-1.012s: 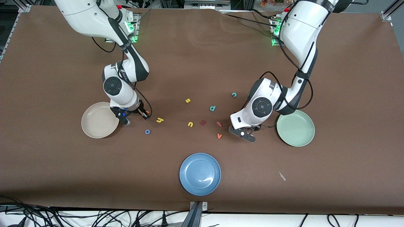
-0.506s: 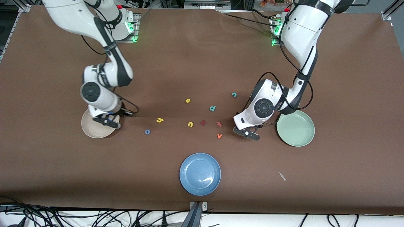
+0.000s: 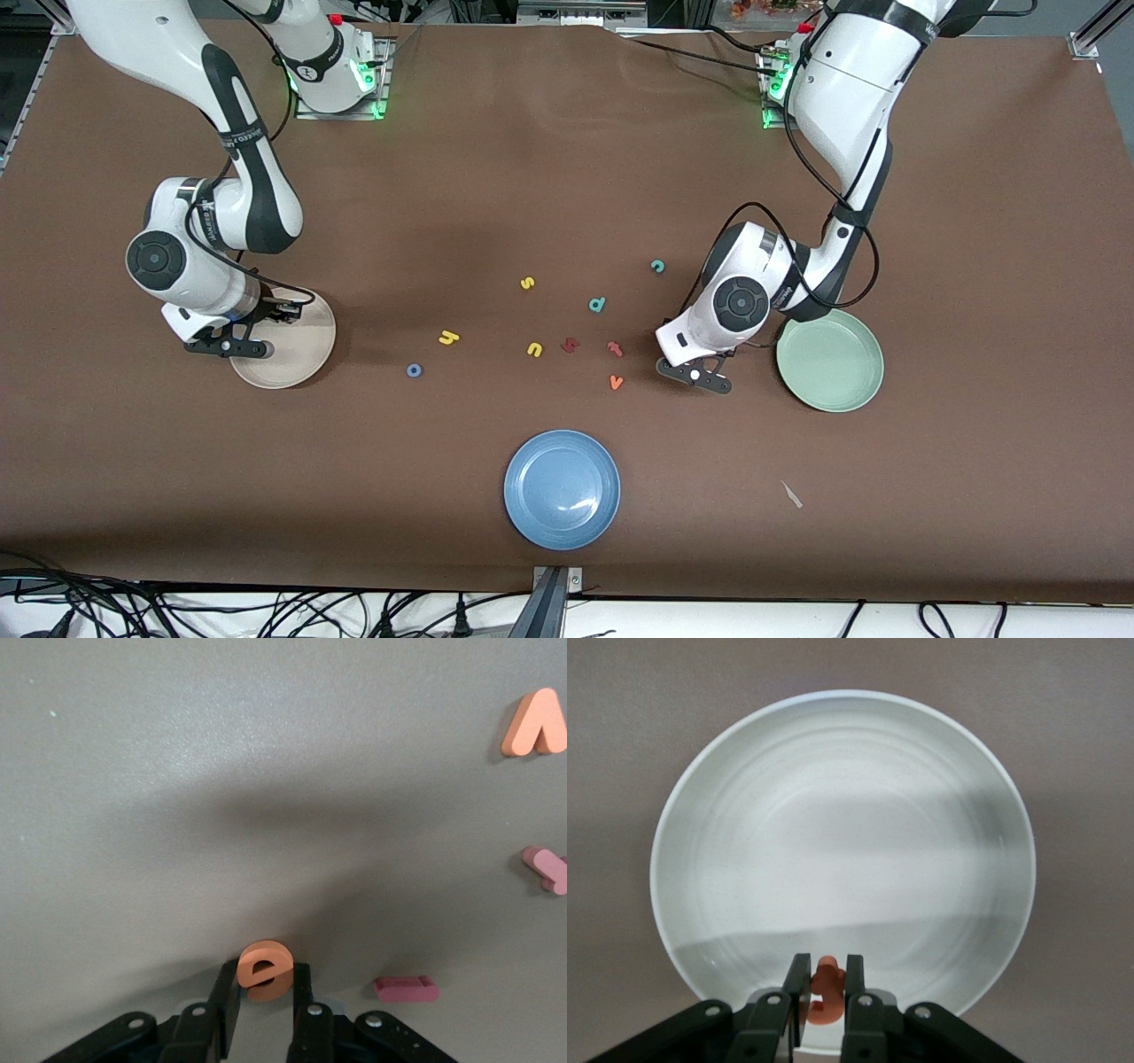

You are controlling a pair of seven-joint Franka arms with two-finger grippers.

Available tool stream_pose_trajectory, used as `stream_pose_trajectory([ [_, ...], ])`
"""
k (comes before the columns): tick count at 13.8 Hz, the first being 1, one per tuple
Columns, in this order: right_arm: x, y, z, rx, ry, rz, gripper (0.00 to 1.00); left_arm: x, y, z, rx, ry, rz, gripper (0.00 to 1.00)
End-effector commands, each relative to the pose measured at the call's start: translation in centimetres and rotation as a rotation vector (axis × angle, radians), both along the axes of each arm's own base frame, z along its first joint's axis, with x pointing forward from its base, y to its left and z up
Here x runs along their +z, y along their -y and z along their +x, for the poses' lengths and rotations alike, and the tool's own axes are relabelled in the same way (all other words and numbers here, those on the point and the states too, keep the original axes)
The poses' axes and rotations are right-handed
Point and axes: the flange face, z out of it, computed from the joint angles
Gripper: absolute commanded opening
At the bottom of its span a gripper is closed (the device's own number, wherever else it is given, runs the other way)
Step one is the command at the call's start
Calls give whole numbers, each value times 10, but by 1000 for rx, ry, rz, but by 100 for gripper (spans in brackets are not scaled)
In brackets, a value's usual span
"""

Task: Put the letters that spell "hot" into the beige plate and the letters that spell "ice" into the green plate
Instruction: 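Drop the orange t on the beige plate while the left gripper drops e on green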

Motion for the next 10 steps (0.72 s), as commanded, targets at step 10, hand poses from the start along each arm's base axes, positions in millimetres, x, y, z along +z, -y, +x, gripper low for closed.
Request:
stream_pose_trajectory([
  [10, 35, -92, 52, 79, -43, 193, 100, 62, -204, 36, -71, -157, -30, 14],
])
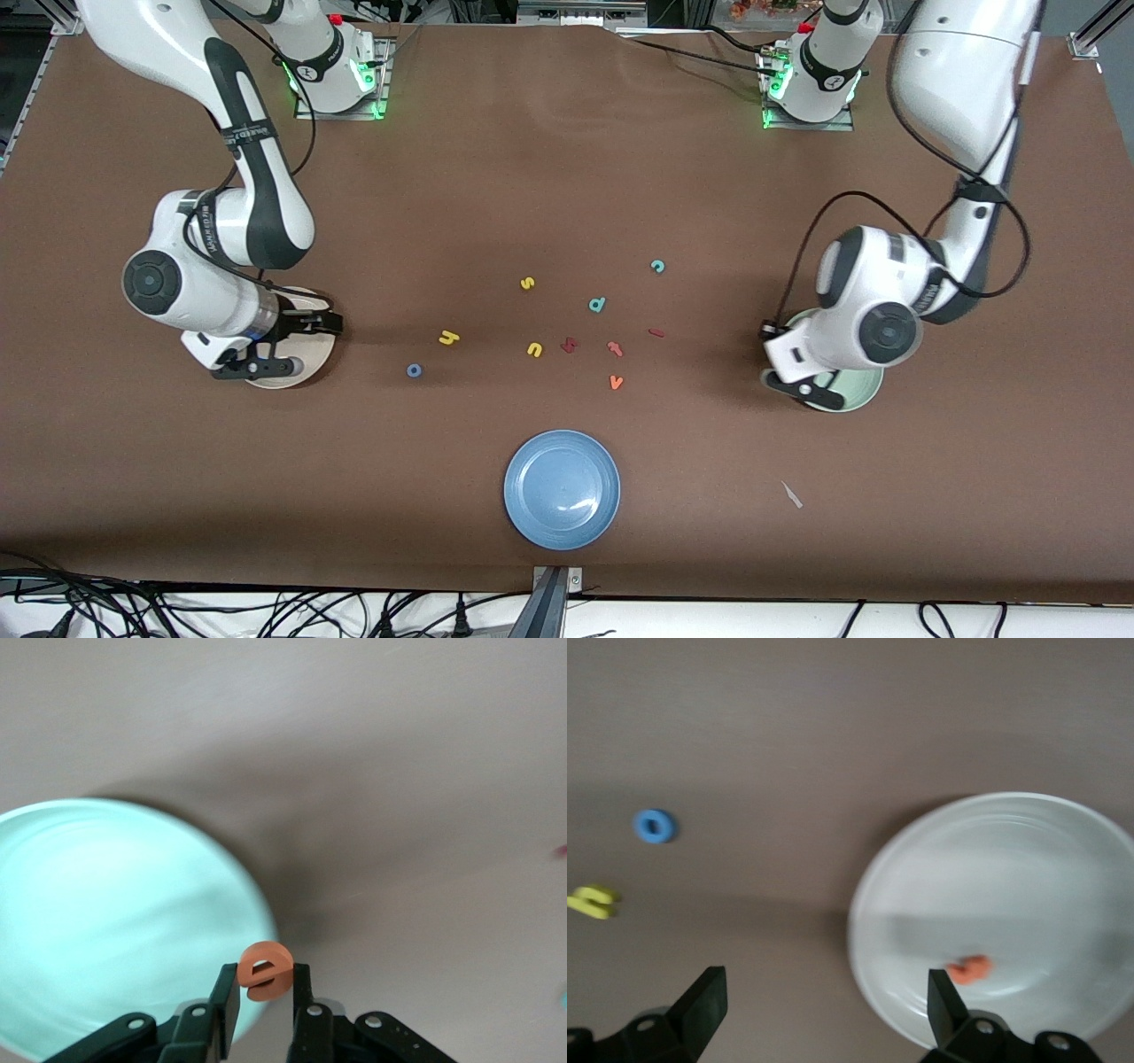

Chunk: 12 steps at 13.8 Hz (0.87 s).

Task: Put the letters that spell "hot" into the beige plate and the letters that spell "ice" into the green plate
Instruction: 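Drop the orange t on the beige plate while the left gripper drops e on green, then grasp the blue ring with the right gripper while the left gripper reaches the pink dash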

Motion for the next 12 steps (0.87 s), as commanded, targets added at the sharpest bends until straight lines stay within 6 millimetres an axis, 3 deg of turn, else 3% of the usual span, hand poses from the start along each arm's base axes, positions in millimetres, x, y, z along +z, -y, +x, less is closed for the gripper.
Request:
stream_pose_trajectory([
  [1, -19, -31, 10, 37, -17, 10, 100, -13, -40, -2, -39, -33, -37, 15],
  [3, -36, -71, 8, 91, 7, -7, 100, -29, -58, -2, -17, -54, -36, 19],
  [5, -50, -91, 10, 56, 69, -20, 100, -39, -66, -3, -6, -65, -37, 26],
  [6, -57, -104, 8, 48, 86, -25, 100, -39, -66, -3, -6, -65, -37, 51],
  [7, -61, -112, 7, 46, 106, -26, 100, -36, -63, -2, -9, -66, -37, 94],
  [8, -67, -112, 8, 45, 116, -28, 100, -31, -58, -2, -16, -62, -38, 100],
  [10, -75, -117, 8, 52, 135, -32, 100, -16, -45, 0, -27, -55, -44, 100],
  [12, -81, -118, 9, 54, 148, -32, 100, 11, -19, 2, -60, -28, -65, 100],
])
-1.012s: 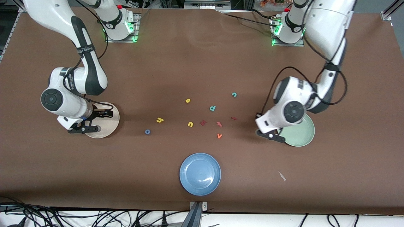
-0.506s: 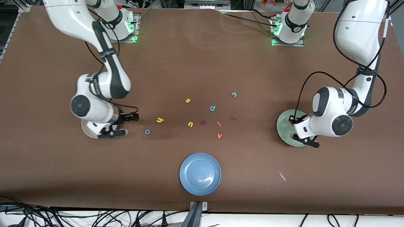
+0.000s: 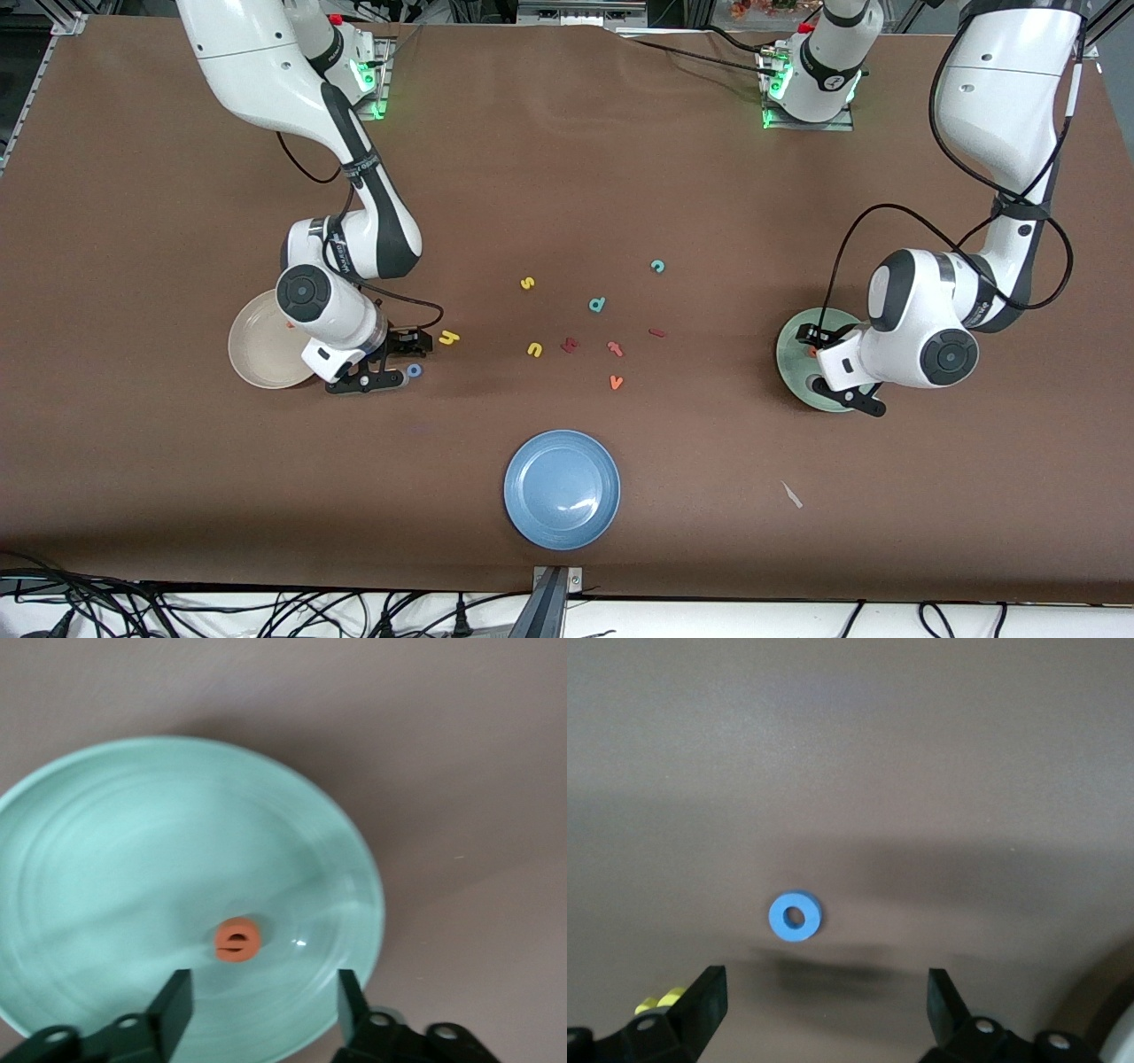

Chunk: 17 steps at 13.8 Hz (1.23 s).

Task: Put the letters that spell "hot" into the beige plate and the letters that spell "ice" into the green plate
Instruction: 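Grasp the blue ring with the right gripper while the left gripper reaches the pink dash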

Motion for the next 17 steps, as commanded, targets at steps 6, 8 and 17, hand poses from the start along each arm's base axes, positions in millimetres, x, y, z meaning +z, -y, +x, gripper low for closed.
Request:
stream_pose_trajectory([
  [6, -19, -18, 12, 3, 40, 4, 92, 66, 126, -12, -126, 63, -35, 100],
  [8, -18, -21, 15, 7, 46, 6, 84, 67, 155, -22, -173, 63, -41, 100],
  [17, -18, -21, 15, 15, 48, 0, 51, 52, 262, -63, -496, 130, -115, 100],
])
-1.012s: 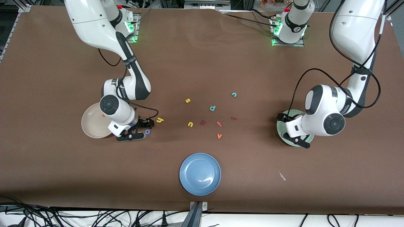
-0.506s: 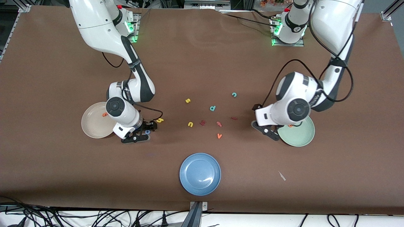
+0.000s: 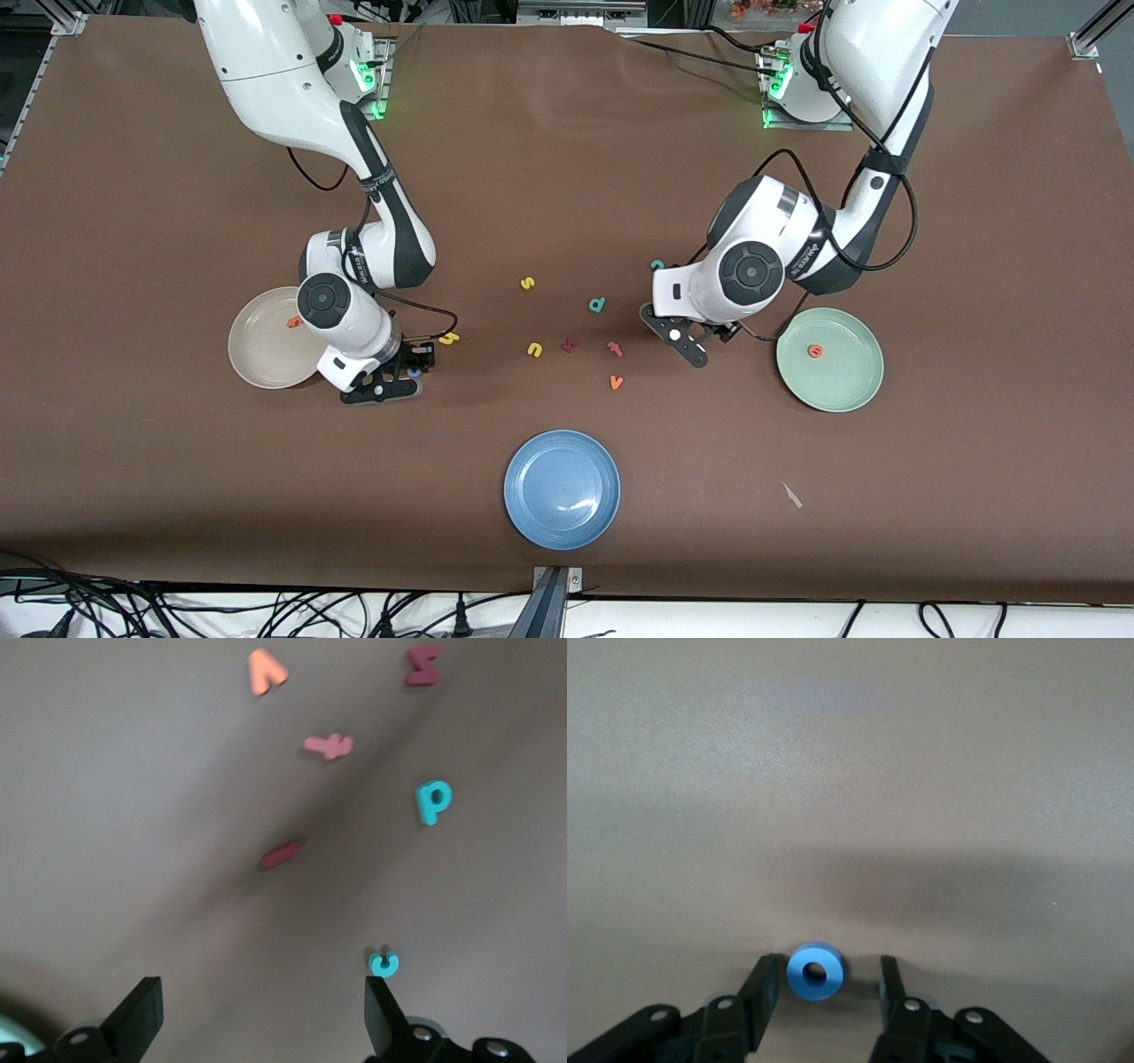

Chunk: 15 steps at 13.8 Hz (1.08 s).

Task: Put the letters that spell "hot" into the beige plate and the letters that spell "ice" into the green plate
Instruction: 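Grasp the blue ring with the right gripper while the left gripper reaches the pink dash, then drop the blue ring on the beige plate while the left gripper grasps the pink dash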

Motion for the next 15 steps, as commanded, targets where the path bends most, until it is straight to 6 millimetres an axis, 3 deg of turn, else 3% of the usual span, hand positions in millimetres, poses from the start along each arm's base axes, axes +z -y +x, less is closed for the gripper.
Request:
stream_pose_trajectory([
  [1, -3, -4, 5, -7, 8, 3, 47, -14, 22, -7, -112, 45, -36, 100],
  [6, -9, -12, 0, -4, -1, 3, 29, -50, 25, 1, -456, 135, -71, 100],
  [10, -9, -13, 0, -6, -1, 8, 17, -65, 30, -3, -562, 144, -45, 98],
  [12, 11, -9, 11, -14, -17, 7, 15, -80, 30, -7, -657, 171, -41, 95],
  [15, 50, 27, 27, -41, -121, -42, 13, -91, 28, -13, -719, 188, -59, 83],
])
